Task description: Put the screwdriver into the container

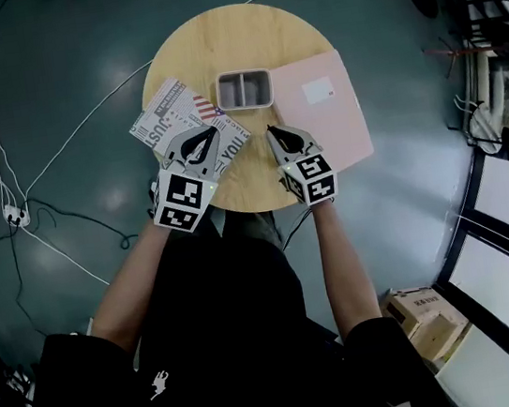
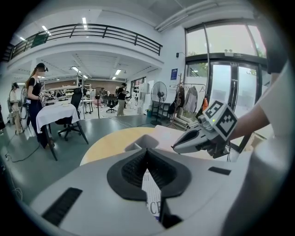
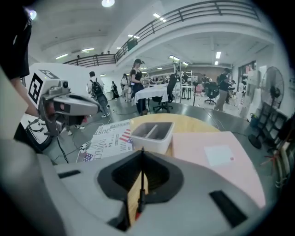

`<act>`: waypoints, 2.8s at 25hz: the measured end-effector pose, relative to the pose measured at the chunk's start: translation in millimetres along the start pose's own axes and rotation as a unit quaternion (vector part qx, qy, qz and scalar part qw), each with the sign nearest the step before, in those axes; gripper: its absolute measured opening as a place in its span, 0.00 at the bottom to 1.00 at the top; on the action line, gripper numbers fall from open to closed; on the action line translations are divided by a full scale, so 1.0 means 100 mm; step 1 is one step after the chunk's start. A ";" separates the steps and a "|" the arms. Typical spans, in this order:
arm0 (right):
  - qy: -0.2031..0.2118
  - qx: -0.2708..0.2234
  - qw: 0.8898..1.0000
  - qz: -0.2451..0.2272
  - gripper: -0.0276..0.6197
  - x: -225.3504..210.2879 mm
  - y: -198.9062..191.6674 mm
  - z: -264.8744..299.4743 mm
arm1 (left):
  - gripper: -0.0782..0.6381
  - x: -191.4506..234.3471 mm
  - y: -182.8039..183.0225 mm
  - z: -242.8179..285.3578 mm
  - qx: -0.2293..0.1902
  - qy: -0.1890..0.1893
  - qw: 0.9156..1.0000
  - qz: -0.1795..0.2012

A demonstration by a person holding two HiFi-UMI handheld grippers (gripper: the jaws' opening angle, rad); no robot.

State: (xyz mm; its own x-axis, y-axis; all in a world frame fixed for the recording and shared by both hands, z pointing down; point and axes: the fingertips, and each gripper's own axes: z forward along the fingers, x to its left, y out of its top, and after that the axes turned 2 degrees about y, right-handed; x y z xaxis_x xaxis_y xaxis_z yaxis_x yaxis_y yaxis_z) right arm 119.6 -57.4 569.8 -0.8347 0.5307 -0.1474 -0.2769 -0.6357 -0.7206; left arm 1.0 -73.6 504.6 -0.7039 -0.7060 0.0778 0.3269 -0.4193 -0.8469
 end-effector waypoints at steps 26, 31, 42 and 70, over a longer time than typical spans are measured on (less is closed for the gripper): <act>-0.033 -0.221 0.973 0.064 0.07 -0.15 1.09 -0.69 | 0.11 0.09 0.70 -0.19 -0.075 0.012 0.997 -0.025; -0.035 -0.245 0.968 0.052 0.07 -0.15 1.34 -0.78 | 0.11 0.14 0.88 -0.24 -0.098 0.023 0.995 -0.018; -0.023 -0.276 0.961 0.029 0.07 -0.22 1.85 -0.74 | 0.11 0.31 1.11 -0.23 -0.122 0.047 0.991 -0.026; 0.006 -0.258 0.964 0.068 0.07 -0.62 1.78 0.08 | 0.11 0.67 0.82 -0.01 -0.094 0.114 0.988 -0.056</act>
State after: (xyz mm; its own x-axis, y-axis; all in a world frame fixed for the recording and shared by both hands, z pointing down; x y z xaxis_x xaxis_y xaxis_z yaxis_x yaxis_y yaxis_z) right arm 118.4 -208.4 456.1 -0.8399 0.4708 -0.2700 0.1104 -0.3388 -0.9344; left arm -19.5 -154.6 439.6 -0.8591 -0.5064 0.0740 0.1321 -0.3590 -0.9239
